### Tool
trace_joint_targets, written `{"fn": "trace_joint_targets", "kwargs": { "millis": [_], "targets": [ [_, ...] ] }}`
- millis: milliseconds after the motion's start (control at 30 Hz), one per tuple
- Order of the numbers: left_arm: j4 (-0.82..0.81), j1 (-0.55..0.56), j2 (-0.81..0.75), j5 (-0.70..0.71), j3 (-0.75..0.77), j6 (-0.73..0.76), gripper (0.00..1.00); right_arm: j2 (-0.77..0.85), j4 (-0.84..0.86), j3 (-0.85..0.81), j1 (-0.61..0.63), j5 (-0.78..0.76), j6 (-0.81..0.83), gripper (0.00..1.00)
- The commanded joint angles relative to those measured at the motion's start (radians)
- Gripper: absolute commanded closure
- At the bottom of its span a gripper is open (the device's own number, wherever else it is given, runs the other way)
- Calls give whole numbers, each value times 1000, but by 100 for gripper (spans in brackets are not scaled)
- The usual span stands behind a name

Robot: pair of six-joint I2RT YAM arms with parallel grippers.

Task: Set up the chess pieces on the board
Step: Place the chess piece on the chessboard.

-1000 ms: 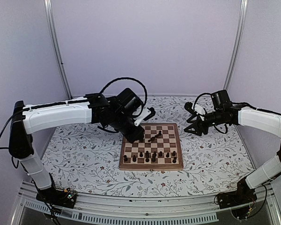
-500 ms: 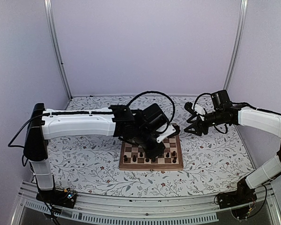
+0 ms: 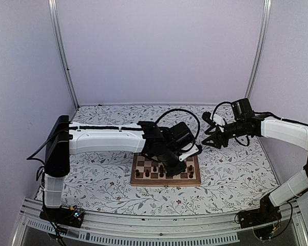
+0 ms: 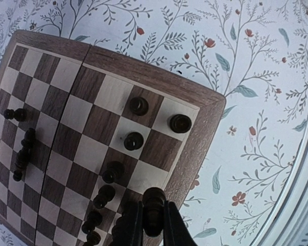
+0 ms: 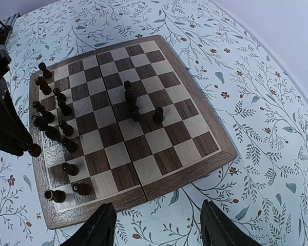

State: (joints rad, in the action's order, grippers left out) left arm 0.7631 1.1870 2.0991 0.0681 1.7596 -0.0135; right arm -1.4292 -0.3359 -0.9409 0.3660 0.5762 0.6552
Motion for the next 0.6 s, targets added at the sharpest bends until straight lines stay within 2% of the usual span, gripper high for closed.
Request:
{"fn": "trace_joint_targets", "kwargs": {
  "millis": [0,567],
  "targets": [
    [-3,14,25,-14,34,12,89,-16,-4,7,1,-7,12,40],
    [4,14,81,11,40,47,87,-17,-7,7,1,-9,14,40]
  ]
}}
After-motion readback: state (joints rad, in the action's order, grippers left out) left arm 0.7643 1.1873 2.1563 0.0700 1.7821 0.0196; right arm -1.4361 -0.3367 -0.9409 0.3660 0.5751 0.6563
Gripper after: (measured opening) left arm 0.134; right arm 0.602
